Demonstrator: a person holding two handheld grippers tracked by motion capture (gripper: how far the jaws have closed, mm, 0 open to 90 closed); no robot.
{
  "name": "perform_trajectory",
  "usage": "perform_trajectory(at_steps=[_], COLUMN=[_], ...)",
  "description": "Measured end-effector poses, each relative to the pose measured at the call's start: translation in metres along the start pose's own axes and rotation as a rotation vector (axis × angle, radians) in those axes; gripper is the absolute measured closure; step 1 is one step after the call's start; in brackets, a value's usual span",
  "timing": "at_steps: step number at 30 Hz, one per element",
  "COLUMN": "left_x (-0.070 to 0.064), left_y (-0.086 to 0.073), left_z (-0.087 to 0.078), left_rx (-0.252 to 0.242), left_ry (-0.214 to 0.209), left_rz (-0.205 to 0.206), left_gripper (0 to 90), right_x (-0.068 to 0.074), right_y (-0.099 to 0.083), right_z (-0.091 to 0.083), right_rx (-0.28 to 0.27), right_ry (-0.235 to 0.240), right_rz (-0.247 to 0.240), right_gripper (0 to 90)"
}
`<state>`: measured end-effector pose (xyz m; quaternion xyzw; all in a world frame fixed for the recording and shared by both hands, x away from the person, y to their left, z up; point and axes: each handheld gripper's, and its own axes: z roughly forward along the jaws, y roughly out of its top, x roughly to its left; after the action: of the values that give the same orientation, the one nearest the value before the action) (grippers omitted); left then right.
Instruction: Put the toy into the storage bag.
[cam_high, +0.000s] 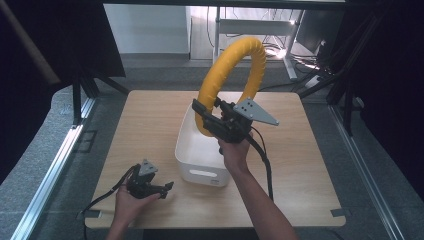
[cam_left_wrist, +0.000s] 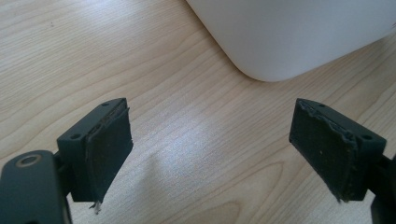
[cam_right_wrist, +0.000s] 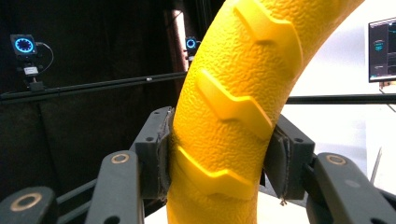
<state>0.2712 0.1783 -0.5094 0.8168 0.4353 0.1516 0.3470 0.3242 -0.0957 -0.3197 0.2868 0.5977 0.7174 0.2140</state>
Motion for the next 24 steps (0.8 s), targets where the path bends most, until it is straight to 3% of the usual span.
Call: perform_trajectory(at_steps=[8, 24], left_x=[0.000, 0.000], left_y=[0.000, 0.000], left_z=[-0.001, 0.001], left_rx=[-0.001, 0.004], left_ry=[0.000, -0.007], left_rz=[0.006, 0.005], left_gripper=[13.4, 13.4], right_x=[0.012, 0.026], right_y=[-0.014, -0.037], right_z=[0.005, 0.010], right_rx=[-0.011, -0.023], right_ry=[0.001, -0.040], right_rz=[0.020, 0.042], right_gripper=[48.2, 48.1])
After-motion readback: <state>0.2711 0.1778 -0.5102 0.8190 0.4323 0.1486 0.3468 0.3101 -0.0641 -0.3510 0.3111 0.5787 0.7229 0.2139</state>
